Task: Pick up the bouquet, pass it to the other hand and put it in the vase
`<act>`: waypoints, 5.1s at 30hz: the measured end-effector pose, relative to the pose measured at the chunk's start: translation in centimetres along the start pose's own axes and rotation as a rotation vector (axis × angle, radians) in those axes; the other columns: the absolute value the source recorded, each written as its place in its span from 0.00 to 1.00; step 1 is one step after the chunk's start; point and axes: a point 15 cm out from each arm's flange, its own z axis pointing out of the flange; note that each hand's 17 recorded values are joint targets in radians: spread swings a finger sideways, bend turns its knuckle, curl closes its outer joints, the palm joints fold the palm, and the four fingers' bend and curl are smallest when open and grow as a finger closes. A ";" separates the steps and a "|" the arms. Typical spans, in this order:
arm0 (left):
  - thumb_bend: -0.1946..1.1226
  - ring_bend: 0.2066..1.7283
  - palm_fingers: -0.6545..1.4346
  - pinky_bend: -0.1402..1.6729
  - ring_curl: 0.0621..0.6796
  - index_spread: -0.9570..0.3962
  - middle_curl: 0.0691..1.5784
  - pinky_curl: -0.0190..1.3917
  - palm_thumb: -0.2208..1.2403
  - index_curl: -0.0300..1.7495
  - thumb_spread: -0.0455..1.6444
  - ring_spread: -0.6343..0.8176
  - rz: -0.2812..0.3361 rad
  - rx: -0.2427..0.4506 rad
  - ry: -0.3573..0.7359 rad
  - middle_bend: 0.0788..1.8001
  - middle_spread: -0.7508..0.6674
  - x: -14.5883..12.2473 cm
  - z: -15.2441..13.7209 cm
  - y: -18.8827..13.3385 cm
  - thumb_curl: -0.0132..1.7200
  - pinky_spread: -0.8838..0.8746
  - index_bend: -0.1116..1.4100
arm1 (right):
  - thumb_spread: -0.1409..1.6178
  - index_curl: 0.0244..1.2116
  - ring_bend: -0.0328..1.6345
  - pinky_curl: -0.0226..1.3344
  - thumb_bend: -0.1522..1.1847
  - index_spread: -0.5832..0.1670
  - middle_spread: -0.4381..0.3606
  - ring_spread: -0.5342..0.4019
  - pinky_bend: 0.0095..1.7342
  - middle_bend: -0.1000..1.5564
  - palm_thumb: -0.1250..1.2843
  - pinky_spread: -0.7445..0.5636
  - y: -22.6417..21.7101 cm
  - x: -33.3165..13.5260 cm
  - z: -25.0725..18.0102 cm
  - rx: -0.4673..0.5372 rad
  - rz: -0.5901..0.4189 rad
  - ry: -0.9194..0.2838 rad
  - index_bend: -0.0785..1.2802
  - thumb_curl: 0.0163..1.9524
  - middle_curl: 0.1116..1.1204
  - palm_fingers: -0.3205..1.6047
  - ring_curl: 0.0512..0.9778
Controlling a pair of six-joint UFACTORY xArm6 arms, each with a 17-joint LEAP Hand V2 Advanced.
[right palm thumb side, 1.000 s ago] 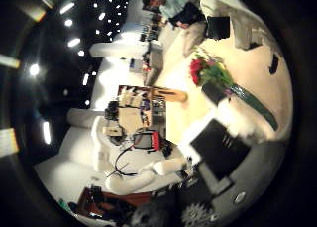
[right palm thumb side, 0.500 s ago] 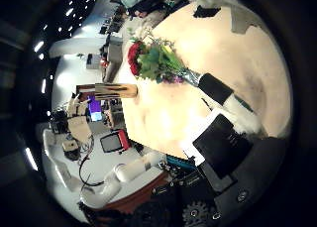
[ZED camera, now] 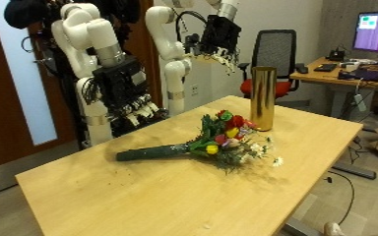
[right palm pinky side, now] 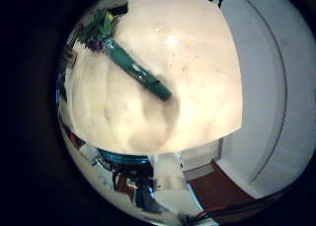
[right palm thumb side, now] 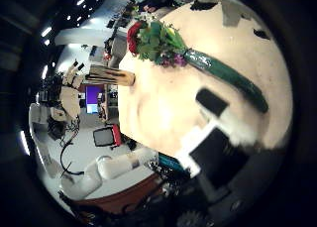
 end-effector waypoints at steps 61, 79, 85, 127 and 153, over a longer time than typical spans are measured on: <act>0.12 0.22 0.43 0.19 0.15 0.83 0.18 0.22 0.30 0.20 0.54 0.77 0.003 0.013 -0.009 0.08 0.76 0.6 -0.7 2.2 0.18 0.77 0.18 | 0.64 0.21 0.34 0.20 0.09 0.77 0.86 0.78 0.37 0.24 0.50 0.86 0.0 5.3 11.2 -0.315 0.167 0.061 0.17 0.18 0.22 0.23 0.19; 0.12 0.22 0.43 0.19 0.16 0.83 0.18 0.22 0.30 0.21 0.54 0.78 -0.003 0.015 -0.010 0.08 0.76 -0.1 -1.0 1.5 0.19 0.77 0.19 | 0.64 0.19 0.38 0.20 0.10 0.76 0.84 0.76 0.36 0.26 0.54 0.85 -1.5 6.2 14.4 -0.298 0.177 0.077 0.16 0.19 0.23 0.25 0.19; 0.12 0.22 0.44 0.18 0.16 0.83 0.18 0.22 0.30 0.20 0.54 0.77 -0.003 0.015 -0.011 0.09 0.76 0.0 -1.1 1.4 0.19 0.77 0.19 | 0.64 0.19 0.39 0.19 0.10 0.77 0.83 0.75 0.35 0.28 0.57 0.84 -1.6 5.9 15.2 -0.314 0.165 0.079 0.17 0.20 0.23 0.26 0.19; 0.12 0.21 0.44 0.18 0.16 0.83 0.18 0.22 0.31 0.21 0.54 0.77 -0.014 0.034 -0.019 0.08 0.75 -0.5 -1.8 2.5 0.19 0.77 0.19 | 0.61 0.36 0.56 0.01 0.10 0.48 0.41 0.37 0.40 0.38 0.68 0.46 -1.1 4.5 14.1 -0.578 0.143 0.064 0.21 0.26 0.31 0.54 0.22; 0.12 0.22 0.44 0.19 0.15 0.83 0.18 0.21 0.31 0.21 0.54 0.77 -0.008 0.048 -0.025 0.09 0.75 -0.7 -2.3 2.3 0.19 0.76 0.19 | 0.56 0.46 0.66 0.12 0.09 0.29 0.26 0.22 0.63 0.50 0.71 0.17 -1.1 5.4 15.2 -0.587 0.137 0.116 0.22 0.26 0.45 0.75 0.32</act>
